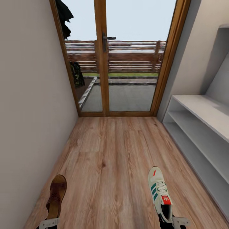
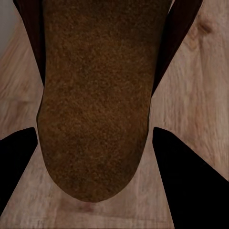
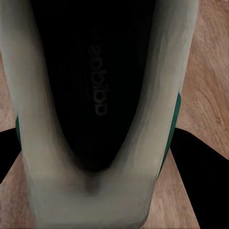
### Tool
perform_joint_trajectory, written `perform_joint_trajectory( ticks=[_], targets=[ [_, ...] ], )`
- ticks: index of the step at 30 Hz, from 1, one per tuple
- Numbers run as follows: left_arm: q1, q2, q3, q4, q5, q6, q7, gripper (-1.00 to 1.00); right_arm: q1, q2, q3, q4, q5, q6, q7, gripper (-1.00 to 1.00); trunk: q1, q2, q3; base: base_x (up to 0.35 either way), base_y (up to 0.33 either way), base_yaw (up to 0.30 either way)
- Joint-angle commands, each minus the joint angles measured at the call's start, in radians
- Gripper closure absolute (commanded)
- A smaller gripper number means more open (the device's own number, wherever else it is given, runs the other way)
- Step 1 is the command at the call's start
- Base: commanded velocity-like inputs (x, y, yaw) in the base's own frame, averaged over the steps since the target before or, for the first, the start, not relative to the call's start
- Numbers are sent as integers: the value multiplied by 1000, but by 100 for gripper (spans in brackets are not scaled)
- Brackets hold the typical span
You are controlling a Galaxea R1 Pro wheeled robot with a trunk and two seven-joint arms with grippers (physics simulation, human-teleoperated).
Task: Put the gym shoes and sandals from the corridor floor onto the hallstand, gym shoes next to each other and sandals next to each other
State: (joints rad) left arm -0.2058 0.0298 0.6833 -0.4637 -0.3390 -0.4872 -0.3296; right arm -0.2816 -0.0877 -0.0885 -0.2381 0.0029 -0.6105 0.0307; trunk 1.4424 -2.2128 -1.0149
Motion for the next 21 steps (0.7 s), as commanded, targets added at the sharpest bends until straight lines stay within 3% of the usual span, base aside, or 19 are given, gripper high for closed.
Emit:
perform_joint_trajectory(
  ticks=[1,10,21],
  targets=[
    [-1,-1,9,0,-5,-4,-8,100,-1,0,-5,1,0,-3,5,100,0,0,-1,337,93,0],
    [-1,-1,7,0,-5,-4,-8,100,-1,0,-5,0,0,-3,5,100,0,0,0,337,93,-35],
    [-1,-1,7,2,-5,-4,-8,100,-1,0,-5,0,0,-3,5,100,0,0,4,337,93,-226]
  ],
)
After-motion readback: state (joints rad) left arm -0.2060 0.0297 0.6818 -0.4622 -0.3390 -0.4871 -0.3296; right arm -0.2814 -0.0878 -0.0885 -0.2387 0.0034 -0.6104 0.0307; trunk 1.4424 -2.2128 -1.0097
